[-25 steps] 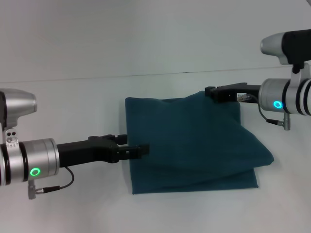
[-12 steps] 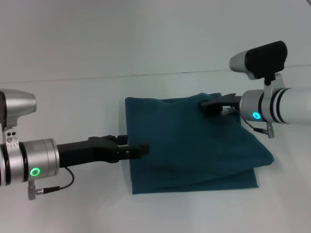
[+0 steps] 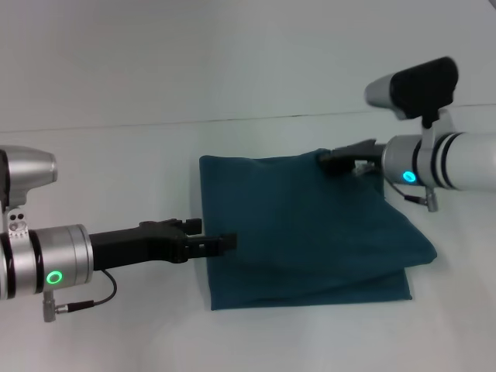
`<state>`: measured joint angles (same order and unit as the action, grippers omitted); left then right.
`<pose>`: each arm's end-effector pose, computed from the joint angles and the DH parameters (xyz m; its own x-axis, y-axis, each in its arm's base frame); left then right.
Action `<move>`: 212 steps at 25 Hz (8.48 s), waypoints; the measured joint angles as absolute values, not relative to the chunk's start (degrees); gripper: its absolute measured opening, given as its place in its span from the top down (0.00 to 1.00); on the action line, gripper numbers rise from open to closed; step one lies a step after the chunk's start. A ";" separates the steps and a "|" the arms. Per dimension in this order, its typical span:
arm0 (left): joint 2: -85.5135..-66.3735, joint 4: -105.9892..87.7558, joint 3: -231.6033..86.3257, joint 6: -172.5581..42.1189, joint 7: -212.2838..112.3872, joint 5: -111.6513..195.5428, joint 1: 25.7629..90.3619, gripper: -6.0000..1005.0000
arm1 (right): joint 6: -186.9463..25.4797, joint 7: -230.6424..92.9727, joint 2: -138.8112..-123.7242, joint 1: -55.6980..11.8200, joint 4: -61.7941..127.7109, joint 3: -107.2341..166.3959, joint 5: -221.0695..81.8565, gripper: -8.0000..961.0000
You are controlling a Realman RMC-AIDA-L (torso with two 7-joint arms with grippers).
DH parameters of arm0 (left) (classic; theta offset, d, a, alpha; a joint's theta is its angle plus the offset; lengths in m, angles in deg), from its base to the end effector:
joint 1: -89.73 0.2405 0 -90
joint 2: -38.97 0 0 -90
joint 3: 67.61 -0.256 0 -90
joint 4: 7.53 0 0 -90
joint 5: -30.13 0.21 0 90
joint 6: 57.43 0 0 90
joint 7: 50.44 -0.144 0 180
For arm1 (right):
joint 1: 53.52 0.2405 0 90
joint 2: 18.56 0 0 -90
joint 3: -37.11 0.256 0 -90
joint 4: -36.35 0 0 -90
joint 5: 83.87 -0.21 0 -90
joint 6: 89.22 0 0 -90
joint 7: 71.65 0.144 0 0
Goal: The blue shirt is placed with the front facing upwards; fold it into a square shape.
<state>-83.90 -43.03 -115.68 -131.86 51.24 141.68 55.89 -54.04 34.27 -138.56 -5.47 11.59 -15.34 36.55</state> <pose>-0.2375 0.3552 -0.0472 0.5835 0.6377 0.5029 0.7450 -0.6668 -0.0190 0.2410 0.4509 -0.0419 0.7123 -0.5690 -0.4109 -0.6926 -0.4750 -0.5428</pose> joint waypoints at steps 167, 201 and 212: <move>-84.46 -42.69 -126.32 -122.03 67.44 151.94 50.91 0.81 | -3.45 32.17 -132.71 -24.87 -11.19 0.64 24.32 0.04; -83.93 -43.63 -126.20 -124.24 75.47 152.03 51.32 0.63 | -3.25 32.33 -132.82 -25.20 -11.20 0.41 24.58 0.04; -84.61 -43.57 -128.73 -124.02 76.09 152.03 51.03 0.15 | -2.91 32.41 -132.71 -25.12 -11.20 0.45 24.57 0.04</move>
